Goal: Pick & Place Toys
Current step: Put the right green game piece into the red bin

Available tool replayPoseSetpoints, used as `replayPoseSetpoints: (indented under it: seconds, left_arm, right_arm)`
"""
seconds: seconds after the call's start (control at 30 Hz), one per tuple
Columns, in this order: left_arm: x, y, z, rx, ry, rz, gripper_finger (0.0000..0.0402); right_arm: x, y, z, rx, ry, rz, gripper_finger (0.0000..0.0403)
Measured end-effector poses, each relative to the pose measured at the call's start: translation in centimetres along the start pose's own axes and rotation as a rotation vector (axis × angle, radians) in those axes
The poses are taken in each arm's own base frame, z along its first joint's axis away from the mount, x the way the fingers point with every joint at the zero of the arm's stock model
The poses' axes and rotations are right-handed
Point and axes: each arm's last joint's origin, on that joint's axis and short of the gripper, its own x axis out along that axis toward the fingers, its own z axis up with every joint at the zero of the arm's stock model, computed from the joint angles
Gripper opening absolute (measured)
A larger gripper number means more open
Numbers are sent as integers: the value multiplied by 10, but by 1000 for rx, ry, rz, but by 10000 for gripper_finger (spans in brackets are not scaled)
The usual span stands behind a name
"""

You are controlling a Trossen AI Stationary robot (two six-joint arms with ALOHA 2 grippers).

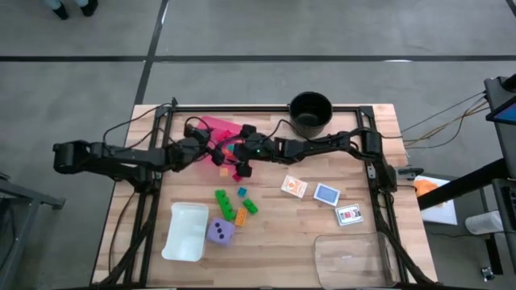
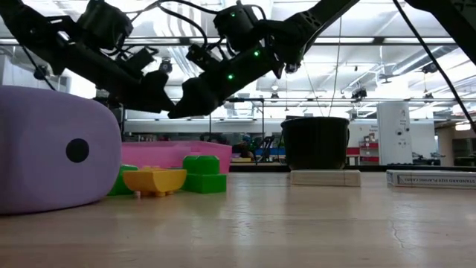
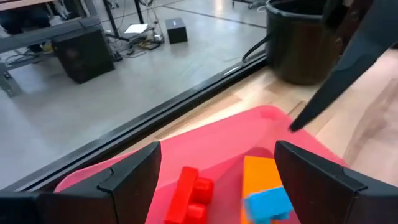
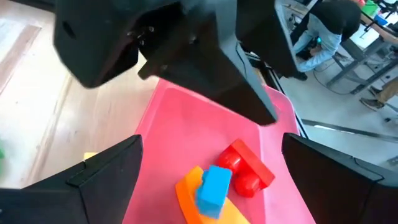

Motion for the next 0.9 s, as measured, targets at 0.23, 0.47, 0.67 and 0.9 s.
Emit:
replayPoseSetpoints:
  seconds: [0.23, 0.47, 0.67, 0.9]
  left_arm:
    - [-16, 9, 7, 41, -3, -26, 315]
    - [-36, 18, 7, 65, -83, -205, 315]
    - [-48, 24, -3, 70, -142, -350, 315]
    - [-51, 24, -17, 89, -149, -440, 315]
  right_arm:
    - [0, 3, -3, -4, 13, 65, 381]
    - [-2, 13, -9, 40, -92, 321, 381]
    - [-5, 18, -11, 98, -200, 475, 381]
    - [-26, 16, -14, 154, -406, 498, 381]
